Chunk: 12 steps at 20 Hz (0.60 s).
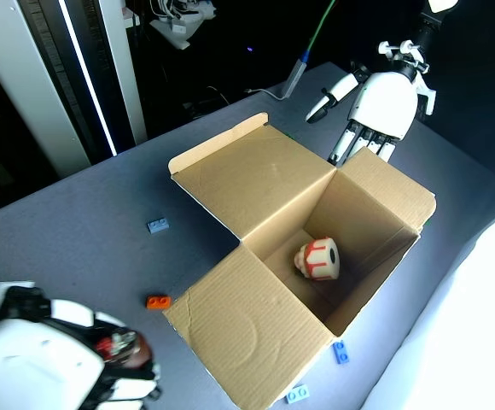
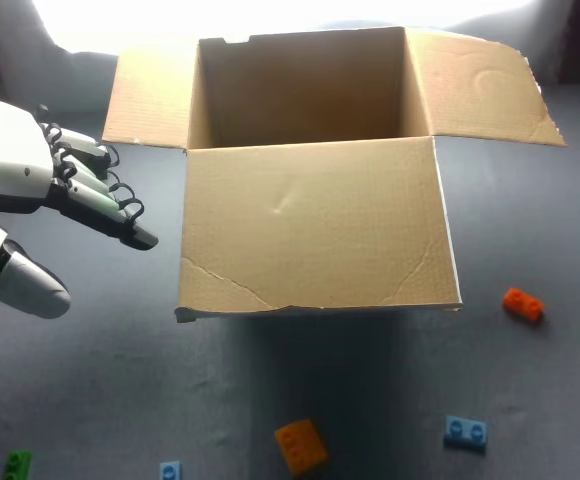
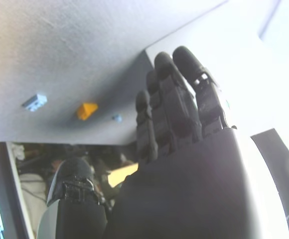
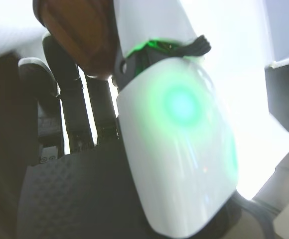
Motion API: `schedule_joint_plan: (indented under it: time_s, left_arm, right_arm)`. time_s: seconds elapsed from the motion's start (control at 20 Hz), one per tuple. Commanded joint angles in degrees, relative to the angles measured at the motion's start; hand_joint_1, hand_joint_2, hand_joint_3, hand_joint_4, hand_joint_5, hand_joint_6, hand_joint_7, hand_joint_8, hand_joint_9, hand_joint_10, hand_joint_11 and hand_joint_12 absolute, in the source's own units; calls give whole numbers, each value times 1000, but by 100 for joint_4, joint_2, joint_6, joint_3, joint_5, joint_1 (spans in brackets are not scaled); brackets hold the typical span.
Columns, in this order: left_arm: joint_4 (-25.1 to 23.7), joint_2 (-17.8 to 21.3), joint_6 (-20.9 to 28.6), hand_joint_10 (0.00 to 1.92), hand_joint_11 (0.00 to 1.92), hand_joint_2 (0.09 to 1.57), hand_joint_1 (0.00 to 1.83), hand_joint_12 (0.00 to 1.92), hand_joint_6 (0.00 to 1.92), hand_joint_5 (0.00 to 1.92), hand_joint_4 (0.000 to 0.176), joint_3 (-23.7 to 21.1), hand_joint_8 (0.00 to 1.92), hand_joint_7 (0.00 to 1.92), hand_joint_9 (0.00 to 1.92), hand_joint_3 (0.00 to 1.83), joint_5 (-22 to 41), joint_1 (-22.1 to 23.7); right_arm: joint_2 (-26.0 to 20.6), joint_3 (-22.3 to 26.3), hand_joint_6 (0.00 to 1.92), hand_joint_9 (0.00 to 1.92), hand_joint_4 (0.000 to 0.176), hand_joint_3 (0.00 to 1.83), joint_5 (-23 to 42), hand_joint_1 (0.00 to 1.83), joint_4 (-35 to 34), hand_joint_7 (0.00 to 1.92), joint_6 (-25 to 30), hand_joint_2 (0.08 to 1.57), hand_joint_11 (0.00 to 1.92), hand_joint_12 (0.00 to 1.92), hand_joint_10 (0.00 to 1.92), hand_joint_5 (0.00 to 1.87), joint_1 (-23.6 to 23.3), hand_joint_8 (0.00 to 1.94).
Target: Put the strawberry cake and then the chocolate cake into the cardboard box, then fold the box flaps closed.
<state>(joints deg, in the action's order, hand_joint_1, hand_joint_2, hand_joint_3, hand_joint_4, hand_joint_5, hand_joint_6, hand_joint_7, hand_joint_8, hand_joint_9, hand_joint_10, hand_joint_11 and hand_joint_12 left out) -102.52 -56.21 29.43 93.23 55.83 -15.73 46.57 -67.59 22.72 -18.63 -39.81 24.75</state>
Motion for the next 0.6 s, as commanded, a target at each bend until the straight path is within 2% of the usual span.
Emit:
schedule_joint_plan:
  time_s: [0.0,0.1,0.15,0.2,0.3,0.35,0.4,0.45,0.55]
  left_arm:
    - [392,33,-1,2,61,1137,13,1187,0,305,70,54,0,390,500,0,34,7]
    - [411,30,-1,2,43,1136,2,1229,1,296,71,69,2,397,501,0,33,-5]
    - [411,26,-1,3,40,1140,0,1240,3,299,68,73,3,402,504,1,33,-4]
    - [412,26,-1,3,39,1141,0,1244,3,299,67,81,4,403,504,1,33,-4]
    - [413,26,-1,3,39,1141,0,1244,3,299,67,90,4,403,504,1,33,-4]
    - [415,25,-1,3,38,1138,12,1243,6,306,65,91,4,405,506,0,33,-4]
    - [415,25,-1,4,50,1148,38,1224,7,323,52,91,5,423,513,2,33,-4]
    - [415,23,-5,5,58,1155,49,1210,3,322,48,96,3,427,517,3,33,-4]
    - [414,21,-12,6,81,1150,51,1179,3,325,52,96,3,434,524,1,33,-4]
  right_arm:
    - [-158,13,1188,590,13,2,656,1179,-45,786,12,1196,383,1914,1480,871,-131,1330]
    - [-324,33,1171,530,7,1,671,1179,-43,775,-135,1197,359,1921,1488,878,-396,1353]
    - [-379,32,1205,524,11,2,685,1176,-43,769,-214,1201,352,1921,1472,866,-530,1344]
    - [-430,33,1212,523,12,2,680,1175,-36,768,-272,1202,351,1921,1468,863,-886,1342]
    - [-422,44,1212,523,12,2,684,1175,13,768,-280,1202,351,1921,1468,863,-1074,1342]
    - [-396,62,1259,592,23,0,695,1174,211,801,-280,1201,374,1906,1413,841,-1235,1277]
    - [-365,76,1235,554,17,1,747,1171,425,770,-280,1207,342,1918,1440,847,-1354,1330]
    - [-290,96,1250,535,18,3,796,1166,821,757,-285,1214,338,1921,1454,833,-1552,1356]
    - [-124,117,1290,544,20,3,730,1162,1048,756,-406,1219,354,1921,1444,818,-1765,1343]
